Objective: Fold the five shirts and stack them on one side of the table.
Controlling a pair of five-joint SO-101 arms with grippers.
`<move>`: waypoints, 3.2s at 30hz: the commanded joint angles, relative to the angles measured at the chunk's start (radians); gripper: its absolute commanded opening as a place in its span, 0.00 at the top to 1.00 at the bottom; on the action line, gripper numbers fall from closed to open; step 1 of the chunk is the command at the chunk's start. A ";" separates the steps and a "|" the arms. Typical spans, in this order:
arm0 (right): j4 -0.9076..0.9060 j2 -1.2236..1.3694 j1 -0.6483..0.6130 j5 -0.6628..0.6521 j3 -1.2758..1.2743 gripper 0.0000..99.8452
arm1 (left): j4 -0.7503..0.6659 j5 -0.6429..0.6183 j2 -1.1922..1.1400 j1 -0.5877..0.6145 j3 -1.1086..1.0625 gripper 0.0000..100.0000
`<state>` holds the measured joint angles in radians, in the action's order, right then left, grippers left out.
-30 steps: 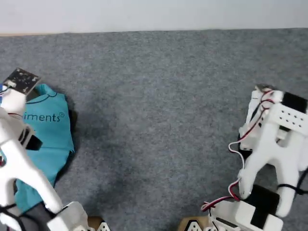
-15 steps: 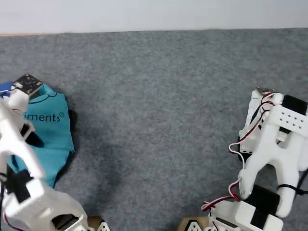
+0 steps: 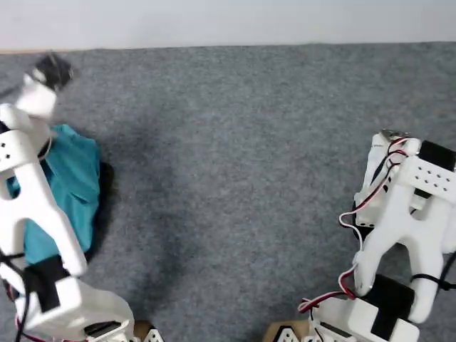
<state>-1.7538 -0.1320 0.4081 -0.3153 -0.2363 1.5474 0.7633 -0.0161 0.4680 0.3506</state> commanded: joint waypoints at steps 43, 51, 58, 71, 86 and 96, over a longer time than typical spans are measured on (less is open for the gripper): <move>-0.044 -0.045 -0.318 0.009 0.005 0.99 | -0.115 -0.061 -0.170 -0.129 -0.282 0.85; -0.045 -0.038 -0.542 -0.051 -0.003 0.86 | -0.012 0.028 -0.172 0.025 -0.139 0.85; -0.045 -0.045 -0.561 -0.143 -0.163 0.78 | 0.209 0.077 -0.170 0.043 0.005 0.85; 0.099 -0.033 -0.559 -0.150 -0.196 0.78 | 0.203 0.075 -0.084 0.063 -0.131 0.87; 0.275 0.214 -0.542 -0.152 -0.216 0.78 | 0.077 0.075 -0.078 0.066 -0.239 0.87; 0.395 0.410 -0.441 -0.155 -0.216 0.78 | 0.055 0.075 -0.084 0.068 -0.240 0.87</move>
<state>-1.3917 0.2286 -0.0706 -0.4580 -0.4450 1.6272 0.8263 -0.1511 0.5386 0.1082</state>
